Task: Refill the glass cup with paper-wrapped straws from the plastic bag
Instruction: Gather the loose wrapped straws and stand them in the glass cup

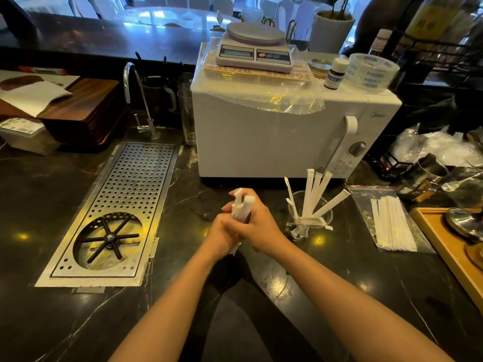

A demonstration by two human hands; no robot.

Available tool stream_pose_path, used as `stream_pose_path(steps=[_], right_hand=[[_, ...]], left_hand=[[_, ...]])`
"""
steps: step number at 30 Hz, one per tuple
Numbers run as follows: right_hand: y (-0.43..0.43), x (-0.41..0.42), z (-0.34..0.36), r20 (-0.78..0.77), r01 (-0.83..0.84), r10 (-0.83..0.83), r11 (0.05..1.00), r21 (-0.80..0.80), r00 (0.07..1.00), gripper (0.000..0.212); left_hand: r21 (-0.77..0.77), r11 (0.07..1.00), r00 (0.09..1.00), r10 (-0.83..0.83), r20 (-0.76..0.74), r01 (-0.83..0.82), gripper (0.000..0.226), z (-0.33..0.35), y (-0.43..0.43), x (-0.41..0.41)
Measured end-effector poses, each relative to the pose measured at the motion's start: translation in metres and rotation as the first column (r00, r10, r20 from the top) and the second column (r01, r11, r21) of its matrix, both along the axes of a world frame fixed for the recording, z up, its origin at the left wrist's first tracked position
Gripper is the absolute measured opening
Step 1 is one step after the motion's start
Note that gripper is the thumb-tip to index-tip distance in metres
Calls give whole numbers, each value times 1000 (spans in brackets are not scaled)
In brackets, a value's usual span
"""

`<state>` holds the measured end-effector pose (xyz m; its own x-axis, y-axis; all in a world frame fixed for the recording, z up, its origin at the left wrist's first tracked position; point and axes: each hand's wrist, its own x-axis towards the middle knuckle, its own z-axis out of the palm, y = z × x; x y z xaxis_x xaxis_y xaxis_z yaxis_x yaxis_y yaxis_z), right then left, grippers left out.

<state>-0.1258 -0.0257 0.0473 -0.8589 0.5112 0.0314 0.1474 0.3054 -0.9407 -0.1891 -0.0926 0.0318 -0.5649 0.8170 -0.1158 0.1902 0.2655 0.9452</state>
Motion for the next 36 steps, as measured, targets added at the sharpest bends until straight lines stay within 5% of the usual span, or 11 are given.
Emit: stream_pose_path(steps=[7,9,13,21,36], right_hand=[[-6,-1,-15,-3,39,-40,992,-123,999,54],[-7,-3,-18,-2,53,-53,990,-133,999,46],[-8,-6,-18,30,88,-85,990,-114,996,13],[-5,-7,18,-36,124,-128,986,-111,991,24],[68,39,126,-353,239,-248,968,-69,902,12]], left_hand=[[-29,998,996,-48,75,50,38,-12,-5,-2],[-26,999,993,-33,117,36,25,-13,-5,-2],[-25,994,994,-109,26,110,40,-12,-8,-5],[-58,994,996,-91,-23,89,35,9,-9,-15],[291,939,983,-183,-28,183,36,110,70,35]])
